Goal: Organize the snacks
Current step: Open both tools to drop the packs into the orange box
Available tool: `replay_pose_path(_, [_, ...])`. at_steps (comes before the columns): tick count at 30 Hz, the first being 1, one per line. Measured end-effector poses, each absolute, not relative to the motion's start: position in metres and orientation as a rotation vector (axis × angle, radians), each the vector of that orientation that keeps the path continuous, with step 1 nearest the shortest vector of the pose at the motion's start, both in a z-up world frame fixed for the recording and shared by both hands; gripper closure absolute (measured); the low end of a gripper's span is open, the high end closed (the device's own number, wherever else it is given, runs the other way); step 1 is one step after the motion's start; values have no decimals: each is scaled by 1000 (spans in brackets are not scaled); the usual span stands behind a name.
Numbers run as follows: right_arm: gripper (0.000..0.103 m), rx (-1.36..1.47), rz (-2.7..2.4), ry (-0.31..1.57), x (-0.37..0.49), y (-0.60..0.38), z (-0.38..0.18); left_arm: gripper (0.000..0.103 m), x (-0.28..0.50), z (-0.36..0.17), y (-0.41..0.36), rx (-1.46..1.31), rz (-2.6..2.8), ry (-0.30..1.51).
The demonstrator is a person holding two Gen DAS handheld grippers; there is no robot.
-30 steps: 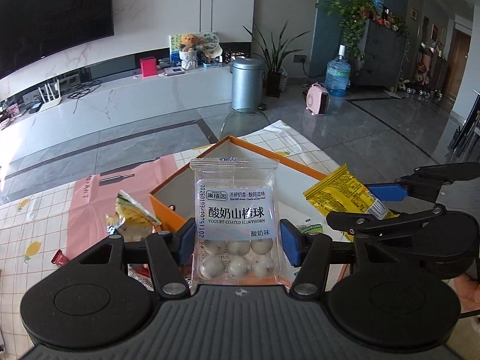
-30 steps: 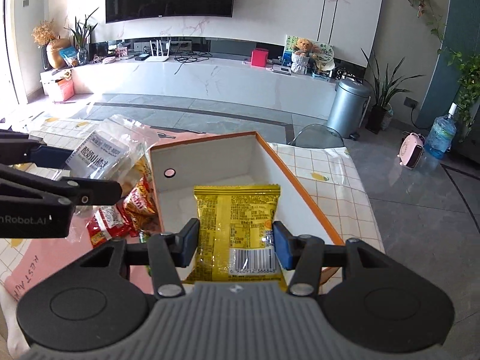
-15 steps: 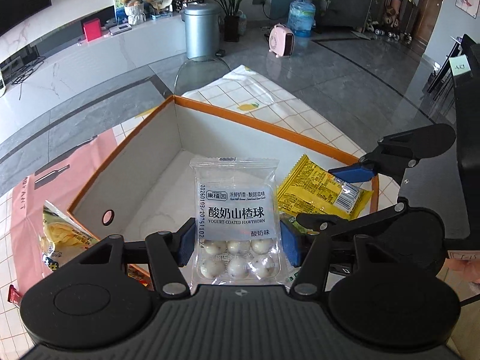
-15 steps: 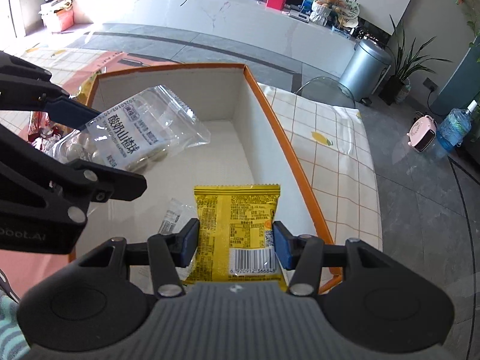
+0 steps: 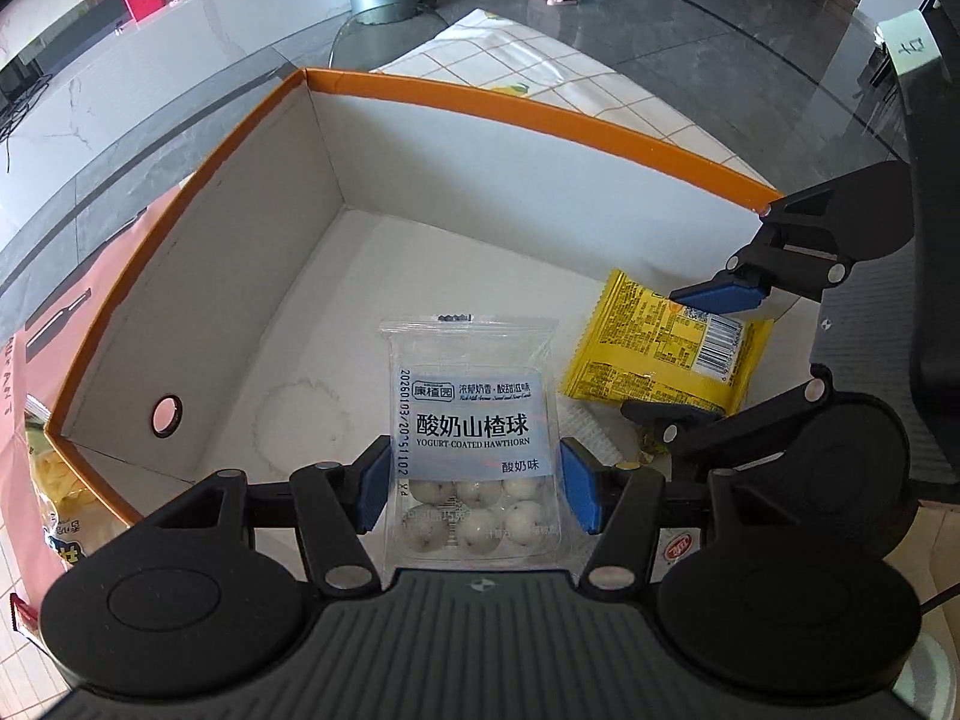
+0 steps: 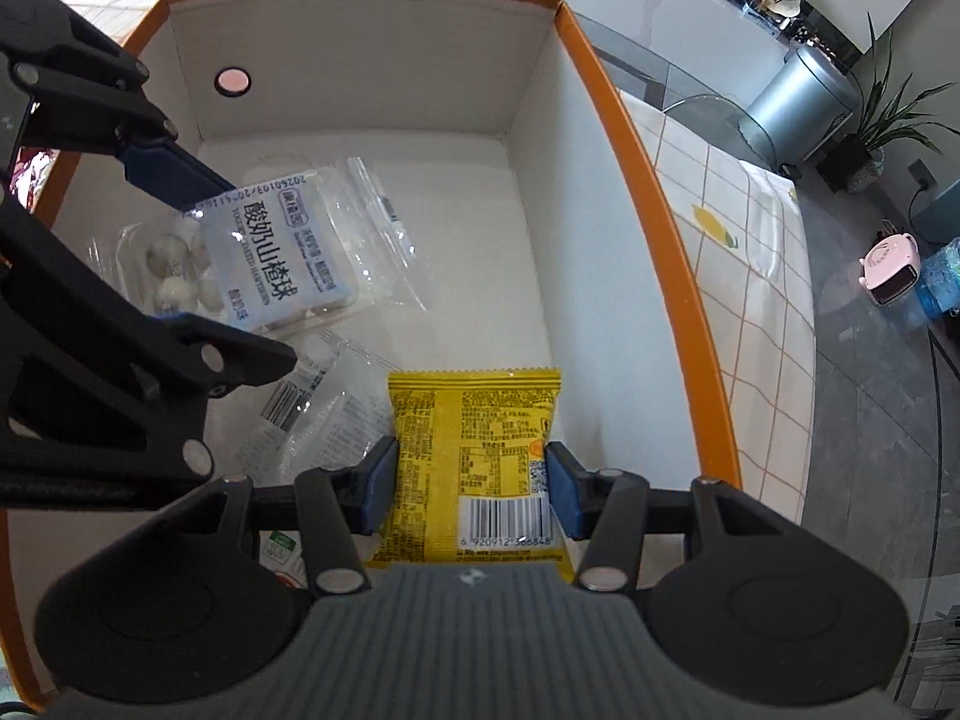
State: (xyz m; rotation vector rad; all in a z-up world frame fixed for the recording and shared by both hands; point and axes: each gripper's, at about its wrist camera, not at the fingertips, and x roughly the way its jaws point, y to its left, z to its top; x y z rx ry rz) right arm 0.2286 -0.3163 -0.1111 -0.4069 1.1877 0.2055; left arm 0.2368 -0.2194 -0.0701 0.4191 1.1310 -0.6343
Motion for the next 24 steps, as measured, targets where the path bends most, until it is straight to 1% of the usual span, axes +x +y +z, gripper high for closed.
replay_pose_path(10, [53, -454, 228, 1204, 232, -308, -114, 36, 251, -92, -216, 403, -594, 1239])
replay_pose_path(18, [53, -479, 224, 1213, 232, -301, -114, 33, 253, -90, -221, 423, -572, 1250])
replay_pose_path(22, [52, -489, 224, 1232, 232, -298, -114, 33, 250, -84, -222, 434, -576, 1244])
replay_pose_path(24, [48, -489, 225, 1246, 231, -298, -113, 28, 247, -79, -221, 437, -578, 1234])
